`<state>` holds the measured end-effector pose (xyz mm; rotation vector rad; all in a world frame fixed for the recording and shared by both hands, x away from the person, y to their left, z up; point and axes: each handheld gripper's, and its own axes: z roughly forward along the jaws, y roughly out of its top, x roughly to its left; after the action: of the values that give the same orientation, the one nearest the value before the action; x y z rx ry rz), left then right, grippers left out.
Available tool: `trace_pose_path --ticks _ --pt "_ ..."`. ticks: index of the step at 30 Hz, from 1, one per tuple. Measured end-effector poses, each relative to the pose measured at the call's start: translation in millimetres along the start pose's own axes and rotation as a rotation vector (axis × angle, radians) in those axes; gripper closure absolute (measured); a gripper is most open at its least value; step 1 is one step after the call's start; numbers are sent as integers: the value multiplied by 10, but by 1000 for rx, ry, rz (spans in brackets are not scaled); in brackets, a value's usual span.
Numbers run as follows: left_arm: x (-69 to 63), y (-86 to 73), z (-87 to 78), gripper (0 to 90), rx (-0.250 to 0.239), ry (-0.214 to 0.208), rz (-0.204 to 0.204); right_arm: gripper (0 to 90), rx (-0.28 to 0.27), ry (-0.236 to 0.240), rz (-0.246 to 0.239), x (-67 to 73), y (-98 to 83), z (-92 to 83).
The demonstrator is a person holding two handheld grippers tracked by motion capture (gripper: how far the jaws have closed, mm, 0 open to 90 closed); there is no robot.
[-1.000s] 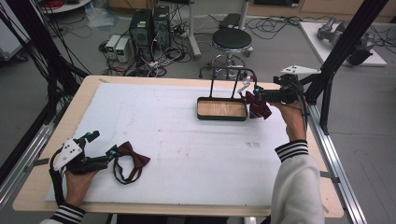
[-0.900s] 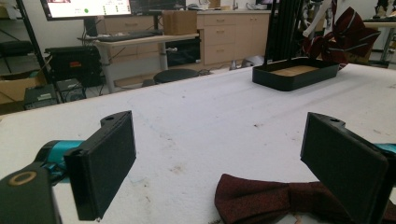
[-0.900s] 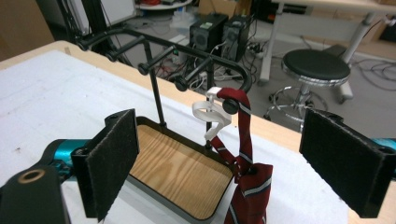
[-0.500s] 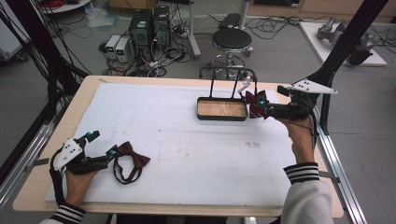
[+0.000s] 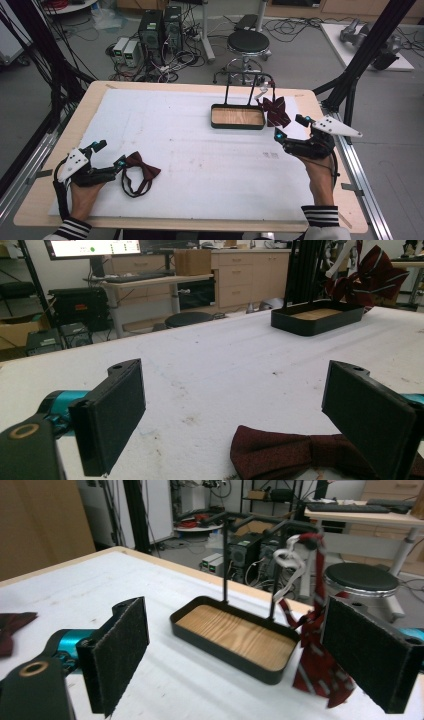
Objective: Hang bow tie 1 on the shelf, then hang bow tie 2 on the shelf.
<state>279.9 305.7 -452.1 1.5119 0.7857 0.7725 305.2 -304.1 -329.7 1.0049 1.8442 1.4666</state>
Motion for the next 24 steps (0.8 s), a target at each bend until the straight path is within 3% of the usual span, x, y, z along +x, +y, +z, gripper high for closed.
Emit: trace_pose_path --ticks 11,24 --pt "3 2 0 107 4 -2 -1 112 -36 9 38 202 -314 -3" --pt "5 -1 -4 106 -3 5 -8 112 -56 9 42 295 -456 -21"
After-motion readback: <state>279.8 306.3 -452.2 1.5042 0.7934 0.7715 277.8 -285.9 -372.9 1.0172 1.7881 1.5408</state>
